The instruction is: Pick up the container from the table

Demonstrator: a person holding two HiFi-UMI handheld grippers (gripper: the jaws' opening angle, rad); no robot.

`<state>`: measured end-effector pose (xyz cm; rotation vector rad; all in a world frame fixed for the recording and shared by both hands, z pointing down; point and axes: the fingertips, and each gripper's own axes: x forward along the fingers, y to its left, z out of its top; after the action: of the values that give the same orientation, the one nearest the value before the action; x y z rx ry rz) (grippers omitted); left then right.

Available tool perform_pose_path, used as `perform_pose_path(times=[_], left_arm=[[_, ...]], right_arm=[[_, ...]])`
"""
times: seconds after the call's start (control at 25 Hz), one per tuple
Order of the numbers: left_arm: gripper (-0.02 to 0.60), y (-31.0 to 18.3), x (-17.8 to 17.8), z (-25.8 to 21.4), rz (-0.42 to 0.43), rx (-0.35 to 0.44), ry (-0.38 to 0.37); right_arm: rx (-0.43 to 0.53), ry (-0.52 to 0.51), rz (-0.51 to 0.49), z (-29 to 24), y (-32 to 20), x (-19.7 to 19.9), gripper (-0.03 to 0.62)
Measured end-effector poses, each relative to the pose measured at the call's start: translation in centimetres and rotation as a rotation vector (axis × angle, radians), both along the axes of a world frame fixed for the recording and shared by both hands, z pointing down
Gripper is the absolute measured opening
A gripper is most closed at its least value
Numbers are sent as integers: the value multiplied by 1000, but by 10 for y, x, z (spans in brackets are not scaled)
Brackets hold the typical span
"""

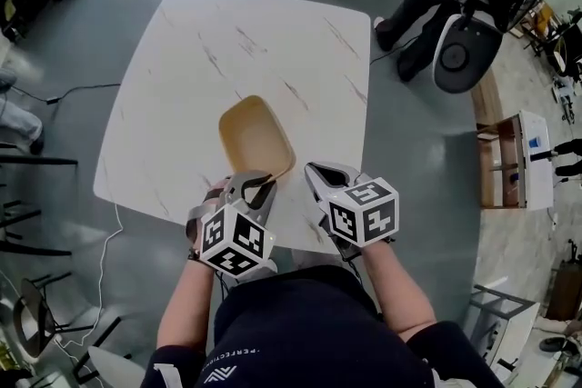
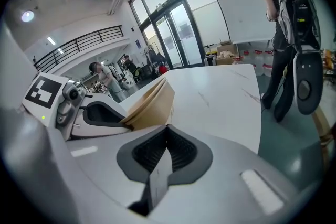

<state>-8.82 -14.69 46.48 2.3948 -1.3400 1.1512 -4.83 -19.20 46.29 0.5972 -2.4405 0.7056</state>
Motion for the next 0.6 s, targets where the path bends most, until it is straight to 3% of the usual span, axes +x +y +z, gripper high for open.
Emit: perform_pose_path(times=[0.6], left_arm=[[28,85,10,-7,-58,32,43]], right_arm=[[55,-24,-30,-18,81,1,-2]])
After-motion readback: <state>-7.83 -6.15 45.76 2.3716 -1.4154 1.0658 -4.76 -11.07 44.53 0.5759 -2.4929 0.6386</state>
